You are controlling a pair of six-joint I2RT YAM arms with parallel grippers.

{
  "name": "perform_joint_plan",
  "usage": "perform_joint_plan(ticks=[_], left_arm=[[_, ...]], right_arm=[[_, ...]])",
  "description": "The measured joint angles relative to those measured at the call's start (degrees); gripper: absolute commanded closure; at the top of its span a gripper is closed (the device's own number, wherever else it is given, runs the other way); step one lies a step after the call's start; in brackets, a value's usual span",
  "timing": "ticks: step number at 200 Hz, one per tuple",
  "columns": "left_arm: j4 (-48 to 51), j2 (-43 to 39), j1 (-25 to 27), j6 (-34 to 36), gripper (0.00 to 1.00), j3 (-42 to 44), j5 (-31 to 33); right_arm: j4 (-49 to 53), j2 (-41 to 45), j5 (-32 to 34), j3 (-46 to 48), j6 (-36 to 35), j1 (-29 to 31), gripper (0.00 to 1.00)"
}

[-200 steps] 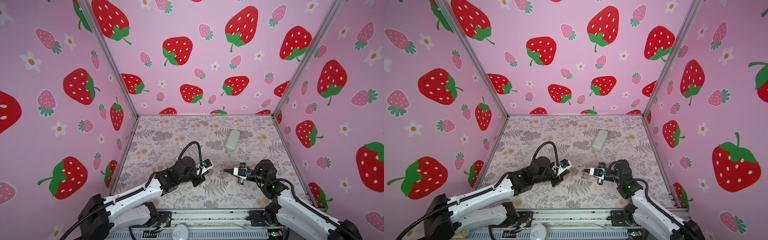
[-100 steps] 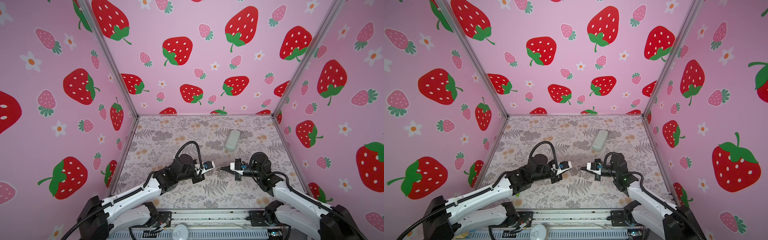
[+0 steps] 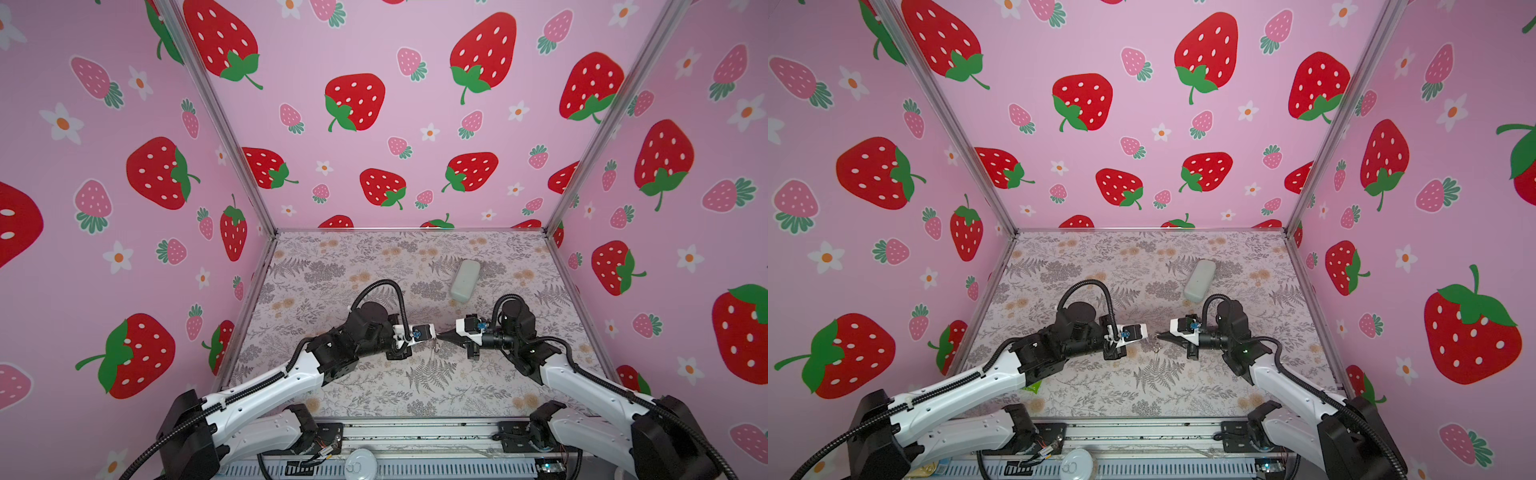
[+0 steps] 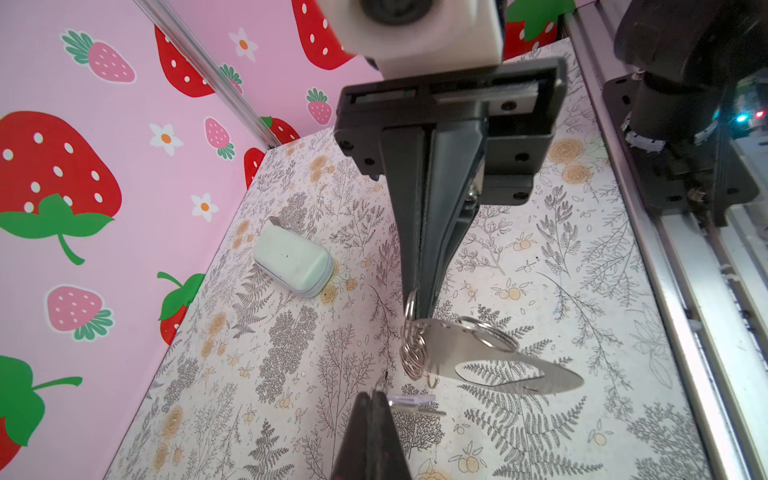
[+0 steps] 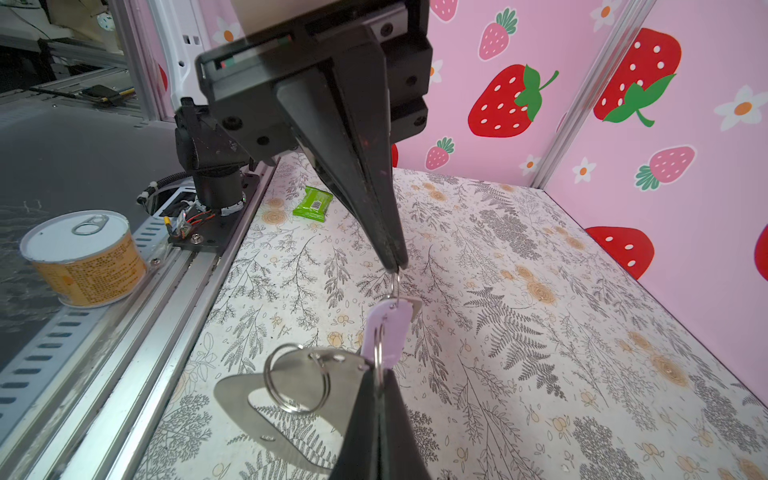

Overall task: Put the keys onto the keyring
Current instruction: 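Carry the key toward the plate's split ring while the right gripper raises the plate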

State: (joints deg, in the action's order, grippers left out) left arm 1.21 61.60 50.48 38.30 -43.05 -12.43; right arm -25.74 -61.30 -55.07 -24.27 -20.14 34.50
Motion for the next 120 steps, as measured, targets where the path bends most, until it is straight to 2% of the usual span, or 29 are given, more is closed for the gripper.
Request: perform_joint_plan(ticks=[120], left_arm=[[-0.02,0.70,2.03,3.87,1.00,-0.61,2.64]], right_arm=[[-9.68,-1.33,-1.99,0.02,10.05,0.00,1.00]])
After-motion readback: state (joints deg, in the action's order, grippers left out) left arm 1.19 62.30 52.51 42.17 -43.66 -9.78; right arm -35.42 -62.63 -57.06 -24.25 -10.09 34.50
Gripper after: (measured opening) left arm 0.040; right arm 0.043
